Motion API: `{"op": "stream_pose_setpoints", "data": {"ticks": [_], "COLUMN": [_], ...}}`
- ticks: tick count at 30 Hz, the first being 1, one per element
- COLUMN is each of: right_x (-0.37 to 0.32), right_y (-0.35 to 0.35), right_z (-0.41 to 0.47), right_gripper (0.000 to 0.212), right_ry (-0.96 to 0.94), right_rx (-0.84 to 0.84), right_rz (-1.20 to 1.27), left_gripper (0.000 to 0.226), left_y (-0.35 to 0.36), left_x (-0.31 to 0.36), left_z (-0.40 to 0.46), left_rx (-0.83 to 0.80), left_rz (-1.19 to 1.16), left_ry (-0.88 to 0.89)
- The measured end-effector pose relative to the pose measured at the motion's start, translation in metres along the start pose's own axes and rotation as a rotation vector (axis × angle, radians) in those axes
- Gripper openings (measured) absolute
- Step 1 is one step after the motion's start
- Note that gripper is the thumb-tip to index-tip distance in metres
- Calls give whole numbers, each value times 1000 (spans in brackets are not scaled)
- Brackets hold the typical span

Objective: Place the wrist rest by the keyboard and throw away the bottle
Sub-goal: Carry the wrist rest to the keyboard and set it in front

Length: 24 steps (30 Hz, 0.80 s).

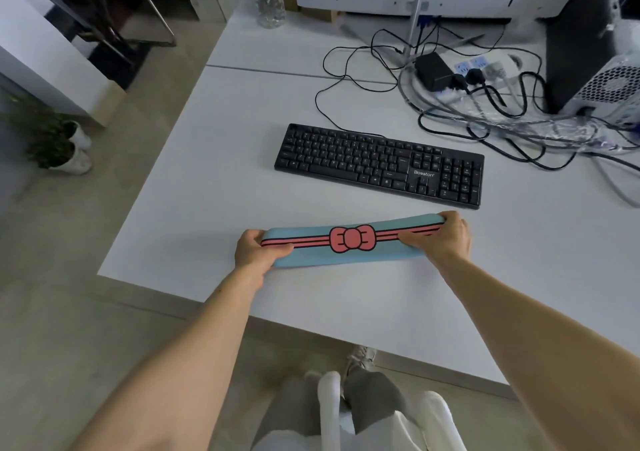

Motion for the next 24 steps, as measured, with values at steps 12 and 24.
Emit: {"op": "stream_pose_setpoints", "data": {"ticks": [12,24], "right_x": [17,1], "right_y": [2,10], "right_z": [10,4], "right_gripper": [89,94], "right_ry": [20,-165], "right_rx": [0,-53], "right_rz": [-133,-312], "left_gripper": [51,93], "left_y": [-1,6], "left_x": [7,21], "left_z": [7,10], "left_rx": [64,-116], "left_rz": [191,511], "left_ry": [123,345]}}
Point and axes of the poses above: each hand's wrist, its own z-axis towards the middle knuckle, its own y-axis out of the palm, x = y × z, the point moved 9 cm from there along z, towards the middle knuckle, and after that the axes turned 13 degrees about -x, right-handed, at the moved point
